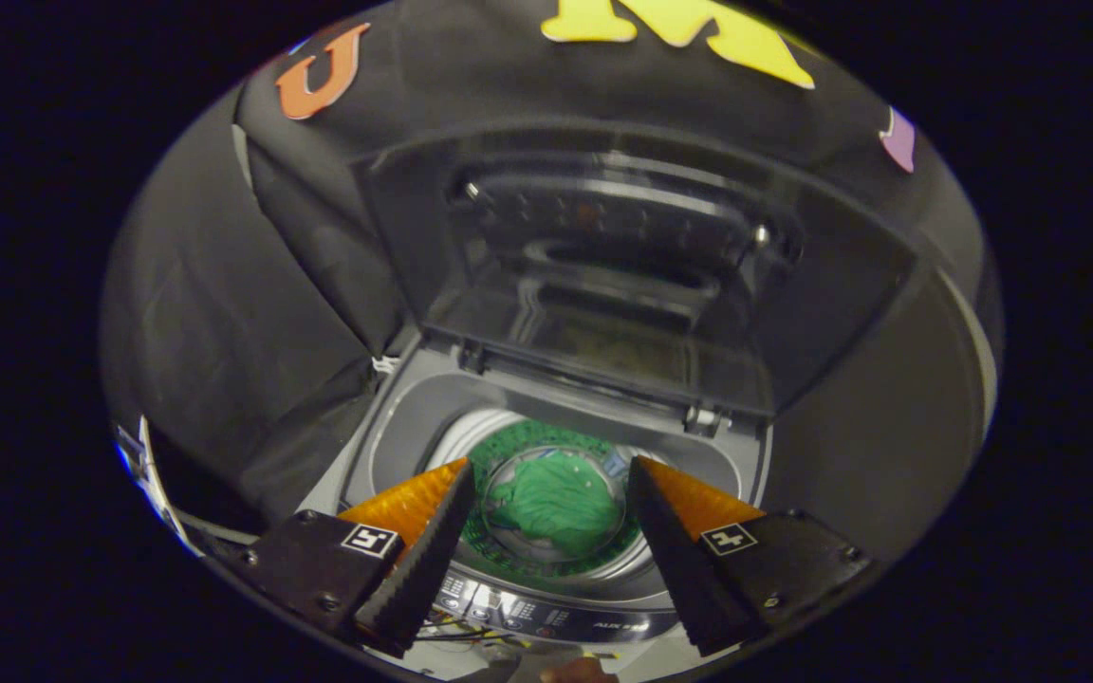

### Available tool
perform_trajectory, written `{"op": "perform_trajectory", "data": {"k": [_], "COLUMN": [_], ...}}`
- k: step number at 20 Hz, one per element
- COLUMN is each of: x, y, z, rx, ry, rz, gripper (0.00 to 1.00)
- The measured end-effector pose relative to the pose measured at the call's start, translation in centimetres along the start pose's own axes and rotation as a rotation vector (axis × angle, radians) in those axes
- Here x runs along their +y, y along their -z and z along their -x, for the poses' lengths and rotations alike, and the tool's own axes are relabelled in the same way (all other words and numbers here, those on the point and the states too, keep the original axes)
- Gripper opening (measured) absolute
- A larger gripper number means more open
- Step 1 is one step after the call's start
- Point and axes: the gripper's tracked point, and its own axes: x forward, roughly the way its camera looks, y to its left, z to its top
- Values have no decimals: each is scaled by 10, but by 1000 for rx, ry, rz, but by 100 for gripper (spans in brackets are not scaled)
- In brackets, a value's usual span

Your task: Put the clothes into the washing machine and then close the washing machine lid.

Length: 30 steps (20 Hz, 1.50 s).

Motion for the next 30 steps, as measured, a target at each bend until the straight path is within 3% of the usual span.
{"op": "perform_trajectory", "data": {"k": [5,10,14,19,25,30], "x": [12,7,-31,-53,-67,-66], "y": [-61,-171,-206,-204,-198,-191], "z": [92,162,116,51,18,4], "rx": [-215,-500,-467,-307,-272,-229], "ry": [-64,-79,42,77,161,148], "rz": [74,93,42,-131,-106,-137], "gripper": [100,100,100,100,100,100]}}
